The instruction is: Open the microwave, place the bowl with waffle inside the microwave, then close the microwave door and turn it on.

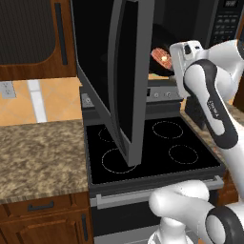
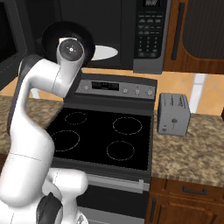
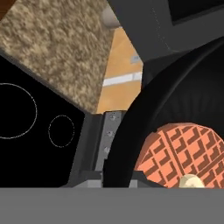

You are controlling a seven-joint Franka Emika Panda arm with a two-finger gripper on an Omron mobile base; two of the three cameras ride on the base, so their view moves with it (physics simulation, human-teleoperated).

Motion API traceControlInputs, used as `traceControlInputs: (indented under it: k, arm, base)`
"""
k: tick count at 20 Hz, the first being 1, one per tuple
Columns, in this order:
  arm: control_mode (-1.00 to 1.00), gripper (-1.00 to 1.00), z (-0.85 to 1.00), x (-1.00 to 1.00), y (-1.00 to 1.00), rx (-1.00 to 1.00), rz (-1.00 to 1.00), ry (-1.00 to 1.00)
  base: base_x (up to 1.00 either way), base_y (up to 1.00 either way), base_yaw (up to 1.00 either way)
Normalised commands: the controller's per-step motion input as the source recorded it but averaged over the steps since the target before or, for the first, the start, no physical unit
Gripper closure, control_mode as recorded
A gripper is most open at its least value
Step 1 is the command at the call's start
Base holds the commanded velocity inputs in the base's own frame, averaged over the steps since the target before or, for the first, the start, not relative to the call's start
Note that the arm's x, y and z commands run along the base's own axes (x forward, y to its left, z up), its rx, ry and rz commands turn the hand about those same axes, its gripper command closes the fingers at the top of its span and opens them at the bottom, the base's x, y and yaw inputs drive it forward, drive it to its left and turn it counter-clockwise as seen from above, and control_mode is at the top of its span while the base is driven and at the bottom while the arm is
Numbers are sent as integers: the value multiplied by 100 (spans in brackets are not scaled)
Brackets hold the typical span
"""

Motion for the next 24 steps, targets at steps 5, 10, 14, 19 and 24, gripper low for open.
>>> traceControlInputs:
  k: [5, 10, 14, 19, 24]
  arm:
    - [-100, 100, 31, 100, 45, 0, -4, 16]
    - [-100, 100, 0, 100, 32, 0, -21, 24]
    - [-100, 100, -15, 100, 8, 0, -24, 15]
    - [-100, 100, -16, 94, 0, 0, -15, 11]
    - [-100, 100, -26, 66, 0, 1, -4, 1]
  base:
    - [0, 0, 0]
    - [0, 0, 0]
    - [0, 0, 0]
    - [0, 0, 0]
    - [0, 0, 0]
